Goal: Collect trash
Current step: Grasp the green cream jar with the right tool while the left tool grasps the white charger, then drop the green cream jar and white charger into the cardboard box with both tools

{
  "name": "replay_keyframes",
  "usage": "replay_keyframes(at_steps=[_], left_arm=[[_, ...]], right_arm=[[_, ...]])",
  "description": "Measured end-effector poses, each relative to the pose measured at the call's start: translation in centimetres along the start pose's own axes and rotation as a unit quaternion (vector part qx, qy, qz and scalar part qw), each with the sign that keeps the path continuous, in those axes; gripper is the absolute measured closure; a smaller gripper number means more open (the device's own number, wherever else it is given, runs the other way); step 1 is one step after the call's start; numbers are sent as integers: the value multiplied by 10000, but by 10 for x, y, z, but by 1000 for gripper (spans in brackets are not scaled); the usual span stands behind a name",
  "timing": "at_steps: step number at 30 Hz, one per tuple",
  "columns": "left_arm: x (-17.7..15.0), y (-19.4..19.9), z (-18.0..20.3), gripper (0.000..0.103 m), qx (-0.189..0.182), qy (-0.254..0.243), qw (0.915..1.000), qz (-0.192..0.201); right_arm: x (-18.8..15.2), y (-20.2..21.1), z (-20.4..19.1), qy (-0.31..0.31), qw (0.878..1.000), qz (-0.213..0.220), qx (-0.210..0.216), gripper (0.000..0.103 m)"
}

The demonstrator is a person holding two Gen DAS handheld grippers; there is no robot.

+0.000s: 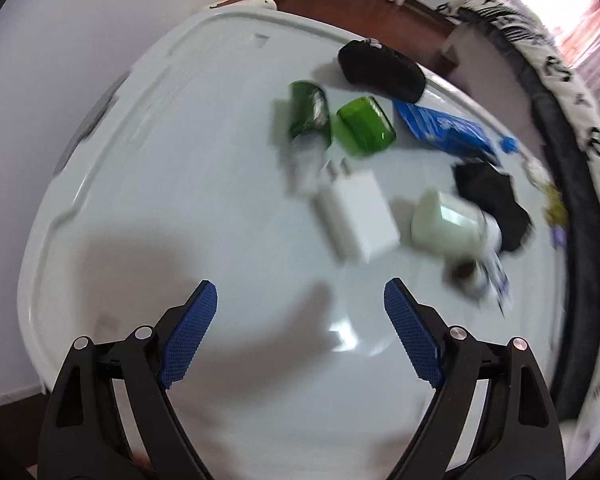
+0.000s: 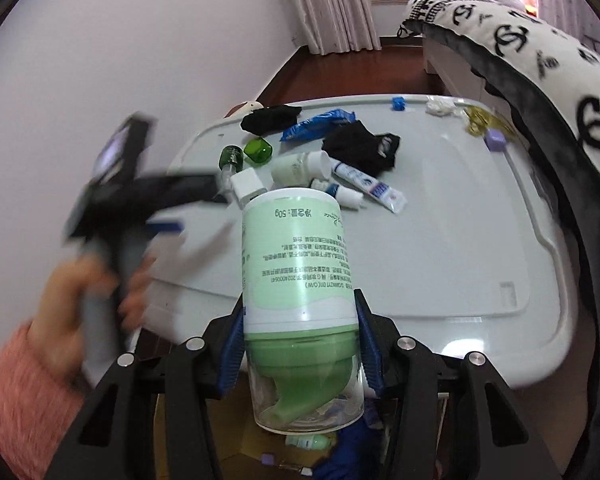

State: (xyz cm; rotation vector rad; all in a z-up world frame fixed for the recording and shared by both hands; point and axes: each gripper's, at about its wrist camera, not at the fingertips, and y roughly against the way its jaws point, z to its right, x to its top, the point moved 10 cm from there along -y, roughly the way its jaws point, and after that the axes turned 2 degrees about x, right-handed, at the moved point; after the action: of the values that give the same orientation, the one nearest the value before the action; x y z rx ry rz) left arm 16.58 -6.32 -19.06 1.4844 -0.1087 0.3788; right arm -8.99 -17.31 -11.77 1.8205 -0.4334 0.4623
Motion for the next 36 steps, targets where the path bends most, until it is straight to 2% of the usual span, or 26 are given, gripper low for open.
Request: replay_keyframes(at_steps=[3,6,7,8,12,16,19,22,25,28,32,36], left_arm=[[22,-11,14,19,191,131,9997,26],[29,-29,23,22,412,249,9987,-193],[30,-34,24,31,504,282,9980,-243],[31,-37,25,31,658,279,9972,-226],[33,-38,36,58,1126,50,9936,33],[23,-32,36,60,999,-20,9950,-40],[9,-11,28,60,863,-160,9961,10],[-15,20,18,60,639,-371,9971,167],[-49,52,3,60,641,-700,9947,401],[-93,71,-14,60,545,-1024,9925,382],[-154,82,-35,60,419,-1386,9894,147],[-220,55,-48,60,124,-1535,9859,-647]], right_arm=[[-3,2,6,-29,9999,20,114,55],[-3,-4,11,-205,9992,-105,336,55],[-5,-1,11,-234,9989,-126,387,55],[-4,-2,10,-250,9987,-119,427,55],[4,10,3,-201,9982,90,556,55],[7,15,7,-207,9983,202,508,55],[8,14,16,-325,9984,213,409,55],[7,16,18,-295,9988,252,293,55],[2,15,17,-211,9993,257,171,55],[-9,10,13,-149,9998,125,35,55],[-38,-1,3,-64,9998,-143,-125,54],[-87,-16,-1,-291,9974,-644,-149,54]])
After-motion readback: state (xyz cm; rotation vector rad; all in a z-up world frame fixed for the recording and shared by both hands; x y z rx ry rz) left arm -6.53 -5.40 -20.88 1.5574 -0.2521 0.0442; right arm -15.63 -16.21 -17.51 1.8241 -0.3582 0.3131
